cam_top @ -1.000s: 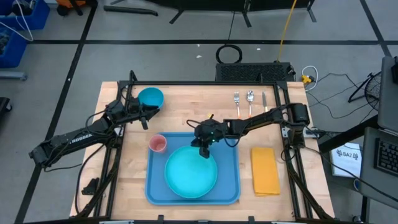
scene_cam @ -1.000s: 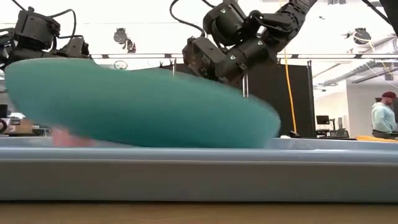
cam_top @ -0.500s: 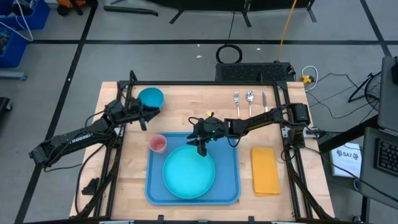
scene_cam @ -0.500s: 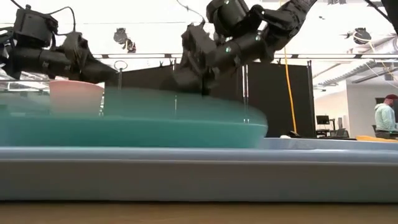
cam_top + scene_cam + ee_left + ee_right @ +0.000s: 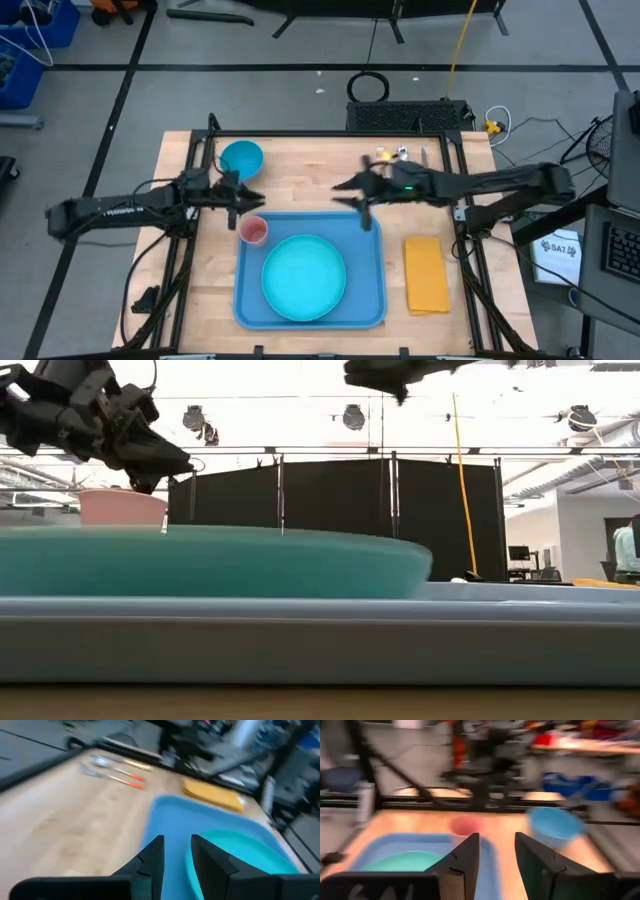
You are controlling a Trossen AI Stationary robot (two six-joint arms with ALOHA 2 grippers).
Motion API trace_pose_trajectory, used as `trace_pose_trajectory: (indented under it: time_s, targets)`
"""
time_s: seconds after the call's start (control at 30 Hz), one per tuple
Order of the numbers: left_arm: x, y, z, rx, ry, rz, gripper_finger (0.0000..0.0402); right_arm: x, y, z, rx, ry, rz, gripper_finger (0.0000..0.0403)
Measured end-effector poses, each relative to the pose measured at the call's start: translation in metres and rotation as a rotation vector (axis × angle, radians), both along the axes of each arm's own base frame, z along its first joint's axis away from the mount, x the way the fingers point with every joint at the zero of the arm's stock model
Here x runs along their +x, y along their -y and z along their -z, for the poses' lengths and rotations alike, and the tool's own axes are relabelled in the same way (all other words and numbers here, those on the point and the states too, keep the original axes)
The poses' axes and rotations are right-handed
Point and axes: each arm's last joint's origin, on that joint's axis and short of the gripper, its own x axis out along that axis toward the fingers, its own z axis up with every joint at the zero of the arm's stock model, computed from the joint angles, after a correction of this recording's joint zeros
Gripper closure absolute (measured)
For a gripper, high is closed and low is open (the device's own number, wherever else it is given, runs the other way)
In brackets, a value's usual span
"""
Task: Set up tray
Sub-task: Put the blue plate to the bottom right of the pink cup on the blue serving tray
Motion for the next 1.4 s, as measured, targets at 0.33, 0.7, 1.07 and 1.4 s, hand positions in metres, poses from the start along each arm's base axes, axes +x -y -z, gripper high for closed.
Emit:
trace_pose_trajectory:
  time_s: [0.33,0.7,1.07,1.4]
  targets:
    - [0.049,0.058,-0.003,0.122,-0.259,0.141,0.03,-0.08,0.006,0.005,-0.065,0.261,0.274,0.0287]
    - [0.125,0.114,-0.01,0.196,-0.593,0.288,0.0317,-0.082,0.007,0.015,-0.069,0.245,0.3,0.0287]
    - [0.18,0.142,0.002,0.197,-0.708,0.424,0.0398,-0.082,0.007,0.015,-0.067,0.247,0.294,0.0287]
    - [0.196,0.136,0.033,0.175,-0.79,0.463,0.04,-0.082,0.006,0.015,-0.037,0.253,0.281,0.0287]
